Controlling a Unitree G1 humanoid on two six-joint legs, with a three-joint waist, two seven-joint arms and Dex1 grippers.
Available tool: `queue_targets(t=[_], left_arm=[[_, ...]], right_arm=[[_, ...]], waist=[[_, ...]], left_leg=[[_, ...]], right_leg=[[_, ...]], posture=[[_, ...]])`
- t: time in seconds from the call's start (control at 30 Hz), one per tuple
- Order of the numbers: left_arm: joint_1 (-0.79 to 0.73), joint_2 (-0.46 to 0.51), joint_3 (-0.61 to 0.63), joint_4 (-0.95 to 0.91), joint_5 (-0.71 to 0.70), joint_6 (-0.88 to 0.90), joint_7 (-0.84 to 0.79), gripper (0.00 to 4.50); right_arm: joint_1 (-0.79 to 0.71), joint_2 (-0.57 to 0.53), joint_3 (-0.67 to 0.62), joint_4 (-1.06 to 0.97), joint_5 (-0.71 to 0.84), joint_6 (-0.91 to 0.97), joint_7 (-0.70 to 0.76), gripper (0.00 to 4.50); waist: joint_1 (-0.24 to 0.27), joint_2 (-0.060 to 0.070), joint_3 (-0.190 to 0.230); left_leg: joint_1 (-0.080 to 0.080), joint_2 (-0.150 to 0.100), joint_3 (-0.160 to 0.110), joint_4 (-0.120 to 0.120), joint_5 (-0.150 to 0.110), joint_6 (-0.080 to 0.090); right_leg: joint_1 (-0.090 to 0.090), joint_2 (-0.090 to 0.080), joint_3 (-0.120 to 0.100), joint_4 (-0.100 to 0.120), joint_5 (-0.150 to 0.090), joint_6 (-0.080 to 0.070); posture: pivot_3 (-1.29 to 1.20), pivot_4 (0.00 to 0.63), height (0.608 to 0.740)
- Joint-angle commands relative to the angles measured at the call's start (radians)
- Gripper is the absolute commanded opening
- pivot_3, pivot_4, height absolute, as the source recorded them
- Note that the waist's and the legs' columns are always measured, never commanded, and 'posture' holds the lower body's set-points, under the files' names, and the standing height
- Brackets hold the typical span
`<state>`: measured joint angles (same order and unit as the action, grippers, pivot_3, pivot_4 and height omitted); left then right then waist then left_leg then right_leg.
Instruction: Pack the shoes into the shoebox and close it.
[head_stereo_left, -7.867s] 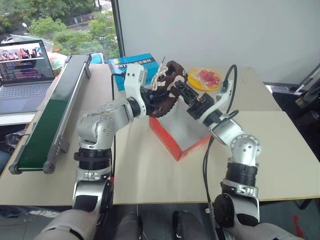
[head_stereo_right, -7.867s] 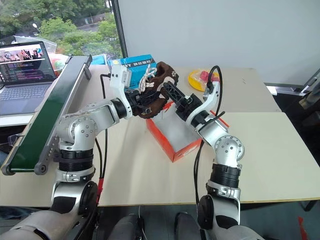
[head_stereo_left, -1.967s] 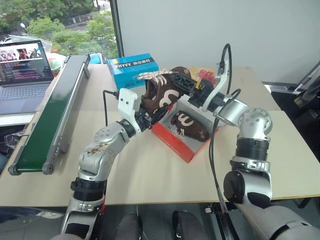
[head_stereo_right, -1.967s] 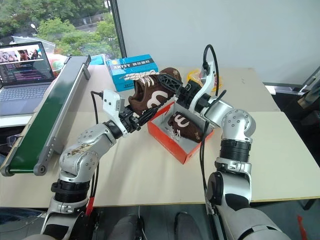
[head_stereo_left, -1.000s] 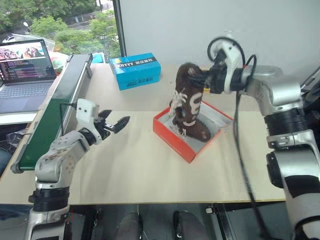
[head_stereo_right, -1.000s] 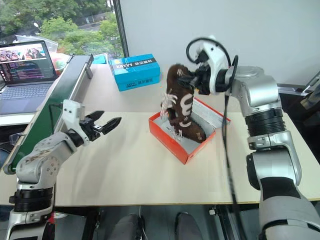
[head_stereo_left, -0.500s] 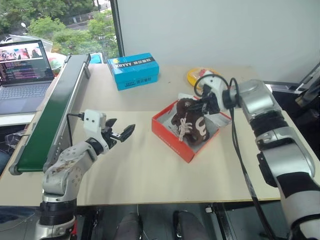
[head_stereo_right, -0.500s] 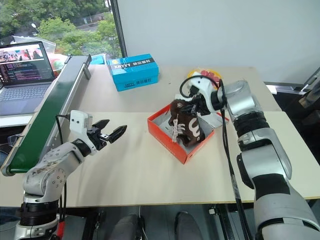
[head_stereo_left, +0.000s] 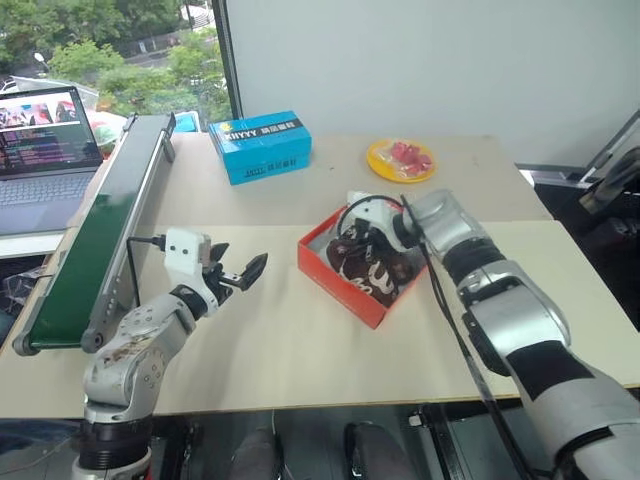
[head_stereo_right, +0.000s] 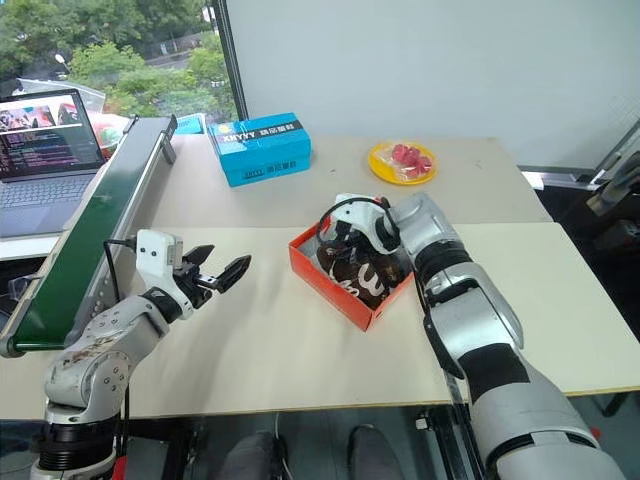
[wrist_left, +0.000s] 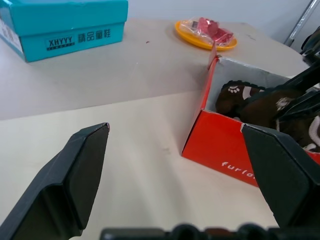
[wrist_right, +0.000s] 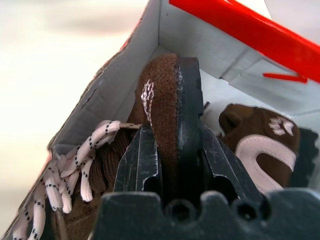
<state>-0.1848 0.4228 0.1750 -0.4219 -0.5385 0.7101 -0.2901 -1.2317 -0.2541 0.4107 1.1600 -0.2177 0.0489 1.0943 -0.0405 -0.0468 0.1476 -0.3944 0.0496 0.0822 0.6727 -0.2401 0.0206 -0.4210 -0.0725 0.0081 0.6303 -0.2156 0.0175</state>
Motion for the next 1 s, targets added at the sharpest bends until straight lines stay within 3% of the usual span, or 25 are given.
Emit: queue_targets(t=[0.03, 0.13, 0.2, 0.3, 0.43, 0.47, 0.5, 0.73, 0.8, 0.87, 1.0], left_arm=[[0.001, 0.011, -0.003, -0.063, 0.007, 0.007, 0.006, 4.5], [0.003, 0.008, -0.003, -0.07, 0.009, 0.013, 0.008, 4.5], [0.003, 0.005, -0.008, -0.073, 0.012, 0.016, 0.01, 4.5], [-0.001, 0.002, -0.021, -0.071, 0.017, 0.016, 0.006, 4.5], [-0.008, 0.003, -0.038, -0.062, 0.024, 0.015, -0.006, 4.5], [-0.01, 0.002, -0.039, -0.06, 0.022, 0.015, -0.009, 4.5], [-0.014, 0.002, -0.042, -0.056, 0.022, 0.015, -0.011, 4.5], [-0.043, 0.013, -0.054, -0.02, 0.03, 0.008, -0.041, 4.5], [-0.057, 0.025, -0.062, -0.01, 0.034, 0.007, -0.062, 4.5], [-0.066, 0.04, -0.07, -0.003, 0.035, 0.007, -0.086, 4.5], [-0.086, 0.114, -0.109, 0.019, 0.029, -0.006, -0.211, 4.5]], right_arm=[[0.073, 0.072, 0.021, 0.08, -0.048, -0.052, -0.08, 0.38], [0.083, 0.093, 0.001, 0.107, -0.065, -0.065, -0.146, 0.38], [0.084, 0.106, -0.025, 0.116, -0.059, -0.069, -0.187, 1.37], [0.069, 0.123, -0.086, 0.112, -0.023, -0.078, -0.216, 2.11], [0.038, 0.128, -0.157, 0.089, 0.023, -0.07, -0.216, 3.63], [0.028, 0.133, -0.184, 0.071, 0.05, -0.056, -0.202, 3.68], [0.016, 0.138, -0.214, 0.047, 0.081, -0.039, -0.191, 4.32], [-0.022, 0.121, -0.376, -0.214, 0.263, 0.187, -0.155, 4.46], [-0.007, 0.093, -0.437, -0.356, 0.355, 0.355, -0.135, 4.46], [0.024, 0.067, -0.472, -0.483, 0.413, 0.482, -0.142, 4.46], [0.223, -0.067, -0.453, -0.854, 0.456, 0.733, -0.149, 4.46]], waist=[[-0.007, -0.005, -0.004], [-0.008, -0.008, -0.007], [-0.007, -0.01, -0.008], [-0.006, -0.004, -0.004], [-0.008, -0.003, -0.004], [-0.008, -0.001, -0.002], [-0.008, 0.001, -0.001], [-0.003, 0.007, 0.003], [-0.002, 0.007, 0.003], [0.006, 0.007, 0.003], [0.035, 0.006, 0.003]], left_leg=[[0.006, 0.0, 0.0, -0.003, 0.0, -0.001], [0.013, 0.001, 0.0, -0.006, -0.001, -0.002], [0.017, 0.001, 0.0, -0.007, -0.001, -0.002], [0.019, 0.001, 0.0, -0.008, -0.002, -0.003], [0.007, 0.0, 0.001, -0.008, 0.0, -0.004], [0.007, 0.0, 0.001, -0.008, 0.0, -0.004], [0.004, 0.0, 0.001, -0.008, 0.0, -0.004], [0.002, 0.001, 0.001, -0.009, 0.0, -0.004], [0.001, 0.001, 0.0, -0.009, 0.0, -0.004], [-0.002, 0.001, -0.001, -0.009, 0.001, -0.004], [-0.005, 0.0, -0.002, -0.009, 0.001, -0.003]], right_leg=[[0.003, 0.0, 0.001, 0.0, -0.001, -0.002], [0.009, 0.0, 0.001, 0.001, -0.002, -0.004], [0.012, 0.0, 0.001, 0.0, -0.003, -0.004], [0.014, -0.002, 0.001, 0.0, -0.003, -0.004], [-0.001, -0.001, 0.004, 0.003, -0.003, -0.004], [-0.002, -0.001, 0.004, 0.003, -0.003, -0.004], [-0.004, 0.0, 0.004, 0.003, -0.003, -0.004], [-0.006, -0.001, 0.004, 0.003, -0.003, -0.004], [-0.006, 0.0, 0.003, 0.002, -0.003, -0.004], [-0.007, -0.001, 0.001, 0.001, -0.003, -0.004], [-0.009, -0.003, -0.001, -0.001, -0.002, -0.003]], posture=[[0.0, 0.15, 0.74], [0.0, 0.15, 0.74], [0.0, 0.15, 0.74], [0.0, 0.15, 0.74], [0.0, 0.15, 0.74], [0.0, 0.15, 0.74], [0.0, 0.15, 0.74], [0.0, 0.15, 0.74], [0.0, 0.15, 0.74], [0.0, 0.15, 0.74], [0.0, 0.15, 0.74]])
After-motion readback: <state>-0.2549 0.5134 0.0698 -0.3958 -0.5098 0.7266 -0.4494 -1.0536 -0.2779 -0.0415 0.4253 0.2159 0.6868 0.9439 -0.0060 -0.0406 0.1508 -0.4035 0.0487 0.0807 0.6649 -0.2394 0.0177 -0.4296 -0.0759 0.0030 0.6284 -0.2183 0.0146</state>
